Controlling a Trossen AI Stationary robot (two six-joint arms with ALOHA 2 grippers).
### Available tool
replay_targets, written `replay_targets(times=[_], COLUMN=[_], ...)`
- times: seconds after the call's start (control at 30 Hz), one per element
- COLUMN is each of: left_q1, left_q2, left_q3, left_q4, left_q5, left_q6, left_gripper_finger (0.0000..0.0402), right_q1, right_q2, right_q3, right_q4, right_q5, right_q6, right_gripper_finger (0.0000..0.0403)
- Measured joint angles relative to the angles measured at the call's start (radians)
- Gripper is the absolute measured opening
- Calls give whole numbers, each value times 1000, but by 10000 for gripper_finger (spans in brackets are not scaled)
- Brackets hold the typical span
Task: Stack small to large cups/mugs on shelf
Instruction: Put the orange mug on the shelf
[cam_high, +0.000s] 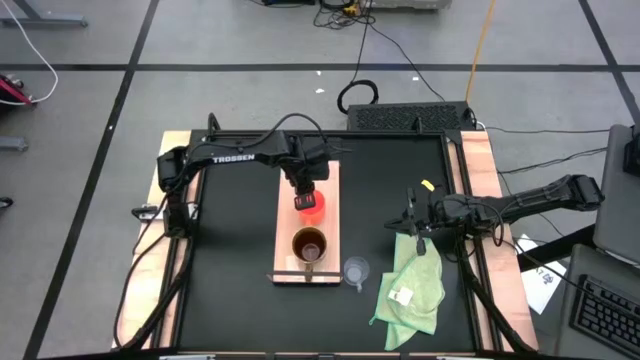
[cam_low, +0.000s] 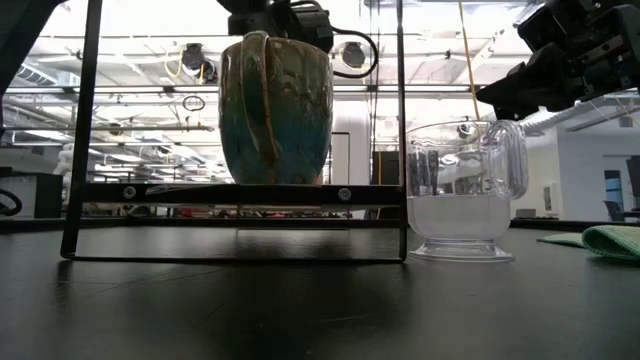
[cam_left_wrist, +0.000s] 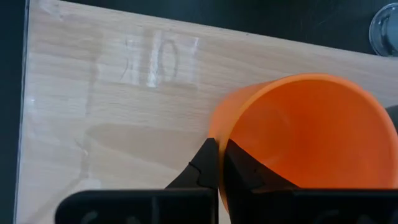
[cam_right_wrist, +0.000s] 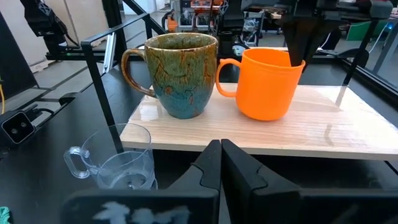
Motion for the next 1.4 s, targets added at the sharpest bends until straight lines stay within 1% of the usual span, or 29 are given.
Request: replay_targets(times=[0.53,0.7,1.2,1.3,1.4], left_q1=[0,-8,-37,-53,-66], left_q2=[3,4,-28,-29,-29], left_q3=[-1,-2,-6,-6,-6], left_q4=[18,12,5,6,6], left_q5=[3,-38,-51,-86,-111], left_q6=[6,11,-15,-16,-16], left_gripper_finger=[7,21,29,41,67], right_q1=[0,0,0,0,0], right_q2=[0,0,0,0,0], right_q3=[0,0,0,0,0], right_q4=[0,0,0,0,0], right_q5=[0,0,0,0,0], right_q6=[0,0,0,0,0], right_gripper_finger=[0,0,0,0,0])
